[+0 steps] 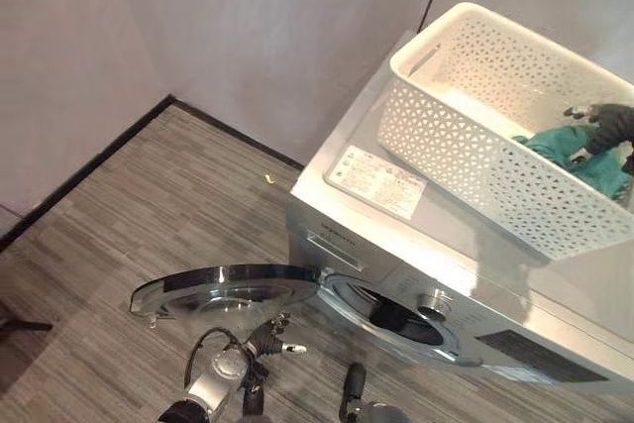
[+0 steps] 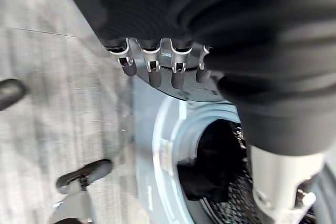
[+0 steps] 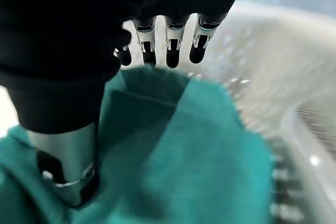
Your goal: Grab the laundry basket,head to the washer,open it,put in the laundry and shut it.
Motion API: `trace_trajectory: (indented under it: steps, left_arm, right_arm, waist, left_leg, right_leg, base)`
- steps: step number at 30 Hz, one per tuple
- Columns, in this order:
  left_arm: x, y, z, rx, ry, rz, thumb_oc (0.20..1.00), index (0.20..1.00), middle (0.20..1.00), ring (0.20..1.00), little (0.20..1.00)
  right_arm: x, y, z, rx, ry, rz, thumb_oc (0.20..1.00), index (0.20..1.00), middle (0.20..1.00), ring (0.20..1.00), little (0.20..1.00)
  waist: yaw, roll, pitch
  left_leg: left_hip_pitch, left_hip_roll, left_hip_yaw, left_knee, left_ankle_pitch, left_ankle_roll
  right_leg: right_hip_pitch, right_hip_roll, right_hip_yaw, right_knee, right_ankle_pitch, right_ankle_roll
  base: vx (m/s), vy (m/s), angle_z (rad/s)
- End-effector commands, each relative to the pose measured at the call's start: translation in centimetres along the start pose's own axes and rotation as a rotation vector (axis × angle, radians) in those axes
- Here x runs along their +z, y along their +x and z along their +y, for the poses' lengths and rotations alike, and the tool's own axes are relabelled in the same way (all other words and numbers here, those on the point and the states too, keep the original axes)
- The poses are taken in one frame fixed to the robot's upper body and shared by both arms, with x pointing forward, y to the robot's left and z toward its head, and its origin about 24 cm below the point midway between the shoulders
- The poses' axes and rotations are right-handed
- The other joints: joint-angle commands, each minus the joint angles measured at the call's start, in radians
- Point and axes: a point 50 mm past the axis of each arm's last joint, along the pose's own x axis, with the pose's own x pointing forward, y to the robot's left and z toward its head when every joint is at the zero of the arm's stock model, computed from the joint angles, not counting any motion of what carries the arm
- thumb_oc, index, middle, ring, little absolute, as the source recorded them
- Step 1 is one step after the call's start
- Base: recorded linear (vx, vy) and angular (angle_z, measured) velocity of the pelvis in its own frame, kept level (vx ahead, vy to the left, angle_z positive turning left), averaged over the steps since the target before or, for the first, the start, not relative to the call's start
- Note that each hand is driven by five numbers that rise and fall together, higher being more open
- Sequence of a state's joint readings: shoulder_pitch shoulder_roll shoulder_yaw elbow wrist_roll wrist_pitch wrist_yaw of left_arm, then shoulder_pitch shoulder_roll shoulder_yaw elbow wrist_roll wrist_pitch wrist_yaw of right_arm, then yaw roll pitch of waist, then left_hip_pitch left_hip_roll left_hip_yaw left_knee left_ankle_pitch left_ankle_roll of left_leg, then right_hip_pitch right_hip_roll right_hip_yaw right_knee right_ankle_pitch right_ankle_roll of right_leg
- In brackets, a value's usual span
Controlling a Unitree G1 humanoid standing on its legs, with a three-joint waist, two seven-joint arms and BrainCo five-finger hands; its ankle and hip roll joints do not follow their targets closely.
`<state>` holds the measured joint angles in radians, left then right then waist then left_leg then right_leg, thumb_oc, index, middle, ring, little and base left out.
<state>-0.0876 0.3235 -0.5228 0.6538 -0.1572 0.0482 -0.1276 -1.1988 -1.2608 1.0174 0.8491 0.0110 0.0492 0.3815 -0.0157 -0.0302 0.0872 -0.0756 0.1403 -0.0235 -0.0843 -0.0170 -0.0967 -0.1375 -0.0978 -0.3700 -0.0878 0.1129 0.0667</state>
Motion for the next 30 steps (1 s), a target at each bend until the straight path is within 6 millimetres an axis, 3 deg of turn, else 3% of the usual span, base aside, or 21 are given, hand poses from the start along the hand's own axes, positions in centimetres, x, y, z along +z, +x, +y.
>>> trace_trajectory:
  steps: [1,8,14,15,16,21,24,25,27,30]
  left_arm:
    - [2.5,0.0,1.0,-0.009,0.030,-0.104,1.000,1.000,1.000,1.000,1.000]
    - [3.4,-0.6,1.2,-0.005,0.021,-0.163,1.000,1.000,1.000,1.000,1.000]
    - [3.7,-0.6,1.1,-0.014,0.023,-0.177,1.000,1.000,1.000,1.000,1.000]
    - [3.5,-0.5,0.9,-0.023,0.034,-0.162,1.000,1.000,1.000,1.000,1.000]
    - [3.5,-0.5,0.9,-0.023,0.035,-0.162,1.000,1.000,1.000,1.000,1.000]
    - [2.6,-0.5,0.9,-0.024,0.039,-0.126,1.000,1.000,1.000,1.000,1.000]
    - [1.9,-0.4,0.8,-0.005,0.014,-0.102,1.000,1.000,1.000,1.000,1.000]
    - [1.9,-0.4,0.8,-0.004,0.015,-0.102,1.000,1.000,1.000,1.000,1.000]
    - [1.5,-0.3,0.9,0.014,-0.001,-0.087,1.000,1.000,1.000,1.000,1.000]
    - [1.2,-0.2,1.0,0.031,-0.018,-0.074,1.000,1.000,1.000,1.000,1.000]
  right_arm:
    - [-1.7,-1.1,-2.9,-0.078,-0.053,0.108,1.000,1.000,1.000,1.000,1.000]
    - [-2.0,-0.3,-0.9,0.004,-0.165,0.150,1.000,1.000,1.000,1.000,1.000]
    - [-2.3,0.3,0.9,0.060,-0.137,0.157,1.000,1.000,1.000,1.000,1.000]
    - [-2.5,0.4,1.6,0.089,-0.108,0.155,0.485,0.485,0.485,0.485,0.485]
    - [-2.5,0.4,1.7,0.090,-0.107,0.155,0.200,0.200,0.200,0.200,0.200]
    - [-2.1,0.5,1.7,0.062,-0.016,0.106,0.200,0.200,0.200,0.200,0.200]
    - [-2.6,-0.3,-0.7,-0.106,0.159,0.063,0.200,0.200,0.200,0.200,0.200]
    - [-2.7,-0.3,-0.6,-0.106,0.161,0.063,0.200,0.200,0.200,0.200,0.200]
    - [-3.7,-1.0,-2.3,-0.250,0.360,0.055,0.200,0.200,0.200,0.200,0.200]
    - [-3.6,-2.0,-4.9,-0.413,0.532,-0.017,0.200,0.200,0.200,0.200,0.200]
  waist:
    - [0.022,-0.020,0.040]
    - [0.058,-0.008,0.090]
    - [0.067,-0.008,0.103]
    - [0.065,-0.008,0.103]
    - [0.066,-0.009,0.103]
    - [0.064,-0.004,0.094]
    - [0.054,0.001,0.076]
    - [0.055,0.000,0.077]
    - [0.051,0.003,0.061]
    - [0.044,0.001,0.041]
  left_leg:
    - [0.030,0.098,0.009,0.003,0.116,-0.053]
    - [-0.060,0.107,-0.033,-0.003,0.186,-0.072]
    - [-0.092,0.116,-0.039,-0.003,0.202,-0.077]
    - [-0.090,0.120,-0.036,-0.003,0.196,-0.074]
    - [-0.089,0.120,-0.036,-0.003,0.196,-0.074]
    - [-0.067,0.125,-0.023,-0.001,0.186,-0.069]
    - [-0.047,0.124,-0.017,-0.001,0.164,-0.064]
    - [-0.046,0.124,-0.017,-0.001,0.164,-0.064]
    - [-0.024,0.119,-0.011,0.001,0.135,-0.058]
    - [0.005,0.108,-0.003,0.006,0.105,-0.050]
  right_leg:
    - [-0.041,0.000,0.062,0.118,-0.163,0.018]
    - [-0.110,0.018,0.039,0.137,-0.174,0.007]
    - [-0.131,0.026,0.033,0.144,-0.180,0.002]
    - [-0.126,0.030,0.033,0.141,-0.184,-0.001]
    - [-0.126,0.030,0.033,0.141,-0.184,-0.001]
    - [-0.103,0.033,0.036,0.136,-0.184,0.000]
    - [-0.082,0.025,0.037,0.136,-0.185,0.003]
    - [-0.081,0.025,0.037,0.136,-0.186,0.003]
    - [-0.060,0.017,0.040,0.137,-0.187,0.006]
    - [-0.034,0.005,0.045,0.134,-0.181,0.012]
  base:
    - [-0.05,-0.095,0.14]
    - [-0.05,-0.069,0.19]
    - [-0.02,-0.040,0.06]
    - [0.00,0.000,0.00]
    - [0.00,0.000,0.00]
    - [0.00,0.007,0.00]
    - [0.02,0.042,0.00]
    - [0.01,0.040,0.01]
    - [0.03,0.075,0.00]
    - [0.04,0.082,0.02]
